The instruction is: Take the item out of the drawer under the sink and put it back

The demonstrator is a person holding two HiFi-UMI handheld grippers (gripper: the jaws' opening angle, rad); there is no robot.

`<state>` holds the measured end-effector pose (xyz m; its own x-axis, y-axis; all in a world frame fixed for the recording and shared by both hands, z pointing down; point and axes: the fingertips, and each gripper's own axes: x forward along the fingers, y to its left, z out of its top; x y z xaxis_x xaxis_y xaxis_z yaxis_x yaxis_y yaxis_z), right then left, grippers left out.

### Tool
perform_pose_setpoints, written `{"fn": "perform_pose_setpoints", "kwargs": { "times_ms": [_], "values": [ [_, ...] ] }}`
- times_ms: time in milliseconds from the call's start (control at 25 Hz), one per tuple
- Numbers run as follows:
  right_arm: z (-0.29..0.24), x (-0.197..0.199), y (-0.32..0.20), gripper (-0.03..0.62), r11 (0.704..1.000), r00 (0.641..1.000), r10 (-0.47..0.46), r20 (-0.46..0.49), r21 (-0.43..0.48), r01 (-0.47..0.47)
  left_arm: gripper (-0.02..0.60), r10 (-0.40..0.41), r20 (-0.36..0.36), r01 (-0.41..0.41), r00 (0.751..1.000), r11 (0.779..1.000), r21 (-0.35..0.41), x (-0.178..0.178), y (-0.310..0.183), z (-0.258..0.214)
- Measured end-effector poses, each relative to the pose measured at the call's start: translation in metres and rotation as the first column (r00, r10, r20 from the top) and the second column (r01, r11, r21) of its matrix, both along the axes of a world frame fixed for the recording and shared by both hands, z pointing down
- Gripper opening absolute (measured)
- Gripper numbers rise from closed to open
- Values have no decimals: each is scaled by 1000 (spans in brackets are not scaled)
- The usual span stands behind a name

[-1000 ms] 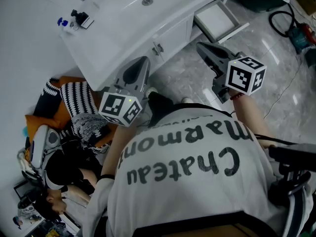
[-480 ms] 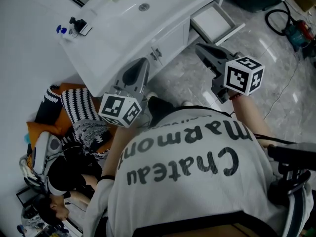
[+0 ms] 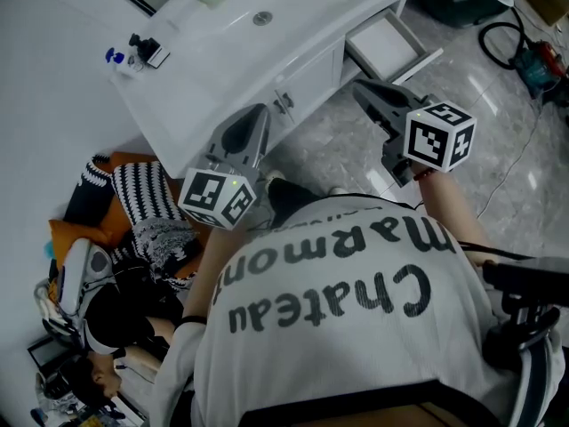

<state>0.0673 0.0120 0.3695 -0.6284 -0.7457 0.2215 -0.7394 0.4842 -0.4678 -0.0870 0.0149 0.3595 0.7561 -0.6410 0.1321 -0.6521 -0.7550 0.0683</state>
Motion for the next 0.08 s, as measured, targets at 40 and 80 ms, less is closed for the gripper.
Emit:
{"fn": "perform_pose_setpoints", "kwargs": {
  "times_ms": [40, 80],
  "values": [
    [-1, 0, -1, 11, 1000, 1000, 0, 0, 0, 0, 12, 0, 0, 0, 1000, 1000, 1, 0, -1, -1],
    [-2, 0, -3, 11, 1000, 1000, 0, 0, 0, 0, 13, 0, -1, 0, 1000, 1000, 1, 0, -2, -2]
  ]
}}
